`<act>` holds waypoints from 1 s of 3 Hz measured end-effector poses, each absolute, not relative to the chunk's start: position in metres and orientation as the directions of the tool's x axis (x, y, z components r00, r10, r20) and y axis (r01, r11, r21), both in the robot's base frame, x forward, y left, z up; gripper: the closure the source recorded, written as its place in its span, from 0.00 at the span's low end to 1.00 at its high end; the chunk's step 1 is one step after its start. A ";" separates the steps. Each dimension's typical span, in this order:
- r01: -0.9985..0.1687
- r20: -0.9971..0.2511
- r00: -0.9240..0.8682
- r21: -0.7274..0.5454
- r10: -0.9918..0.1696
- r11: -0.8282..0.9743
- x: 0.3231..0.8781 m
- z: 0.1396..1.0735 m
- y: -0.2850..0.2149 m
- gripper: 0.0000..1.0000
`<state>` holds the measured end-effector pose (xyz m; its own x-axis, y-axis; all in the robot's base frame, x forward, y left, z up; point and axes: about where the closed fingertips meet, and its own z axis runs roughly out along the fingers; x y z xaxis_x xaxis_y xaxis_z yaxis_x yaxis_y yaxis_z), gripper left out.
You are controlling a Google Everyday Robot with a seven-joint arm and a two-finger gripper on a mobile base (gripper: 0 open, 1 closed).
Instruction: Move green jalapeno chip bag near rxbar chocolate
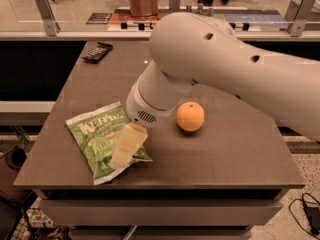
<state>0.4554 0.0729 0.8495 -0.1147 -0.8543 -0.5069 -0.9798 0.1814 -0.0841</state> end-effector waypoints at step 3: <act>-0.989 -0.556 -0.100 -0.033 -0.825 0.142 0.420 0.822 0.104 0.42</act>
Offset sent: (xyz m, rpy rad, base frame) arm -0.0596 0.0559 -0.0416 0.1202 0.0659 0.0731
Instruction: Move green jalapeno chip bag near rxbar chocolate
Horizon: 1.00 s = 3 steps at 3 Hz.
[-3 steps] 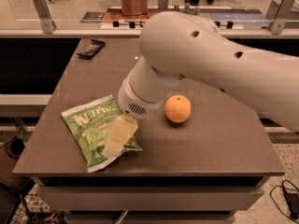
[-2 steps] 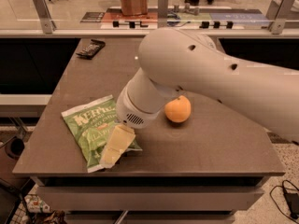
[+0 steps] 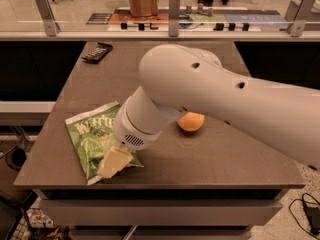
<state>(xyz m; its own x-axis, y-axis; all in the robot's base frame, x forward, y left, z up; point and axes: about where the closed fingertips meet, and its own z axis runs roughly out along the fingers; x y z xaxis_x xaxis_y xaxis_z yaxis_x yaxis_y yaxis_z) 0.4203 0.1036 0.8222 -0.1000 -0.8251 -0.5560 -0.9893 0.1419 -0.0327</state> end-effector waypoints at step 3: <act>-0.990 -0.555 -0.091 -0.041 -0.827 0.136 0.418 0.825 0.106 1.00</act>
Offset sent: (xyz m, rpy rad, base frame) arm -0.0007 0.0006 0.0007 -0.0006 -0.0021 0.0016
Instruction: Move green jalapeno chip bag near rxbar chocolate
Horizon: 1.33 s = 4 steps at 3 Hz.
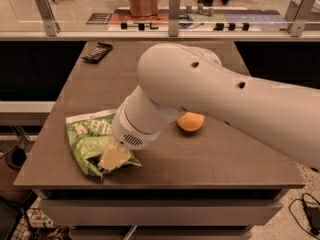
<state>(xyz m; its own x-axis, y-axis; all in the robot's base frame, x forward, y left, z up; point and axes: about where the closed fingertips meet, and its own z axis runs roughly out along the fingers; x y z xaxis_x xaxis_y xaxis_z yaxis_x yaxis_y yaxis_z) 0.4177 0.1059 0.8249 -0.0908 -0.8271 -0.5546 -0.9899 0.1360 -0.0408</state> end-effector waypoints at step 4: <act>-0.960 -0.577 -0.118 -0.143 -0.808 0.241 0.472 0.872 0.059 1.00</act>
Offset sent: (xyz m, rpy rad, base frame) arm 0.0318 -0.0249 0.0153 0.0097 -0.0074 -0.0665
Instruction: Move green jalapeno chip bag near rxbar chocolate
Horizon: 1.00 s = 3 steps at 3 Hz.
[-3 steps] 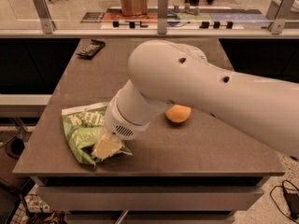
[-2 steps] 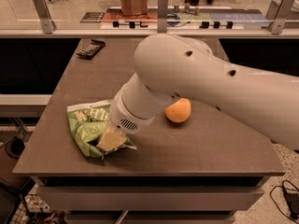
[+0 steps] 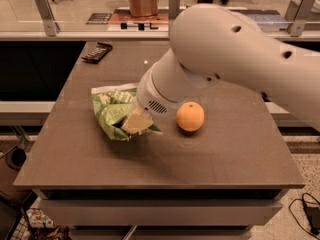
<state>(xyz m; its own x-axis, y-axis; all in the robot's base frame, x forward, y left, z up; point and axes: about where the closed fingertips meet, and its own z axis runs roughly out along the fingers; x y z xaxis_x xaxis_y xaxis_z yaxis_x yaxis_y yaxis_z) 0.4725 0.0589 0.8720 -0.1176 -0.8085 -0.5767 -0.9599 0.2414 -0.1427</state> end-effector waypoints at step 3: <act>-0.865 -0.594 -0.022 -0.391 -0.804 0.313 0.570 0.923 0.035 1.00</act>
Offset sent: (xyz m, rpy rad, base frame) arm 0.0966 -0.0340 0.0660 0.0047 -0.3152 -0.0730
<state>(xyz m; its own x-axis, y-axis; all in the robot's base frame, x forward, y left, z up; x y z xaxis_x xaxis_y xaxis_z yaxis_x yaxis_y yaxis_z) 0.5698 0.0354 0.9234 -0.0222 -0.8044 -0.5937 -0.8654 0.3128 -0.3914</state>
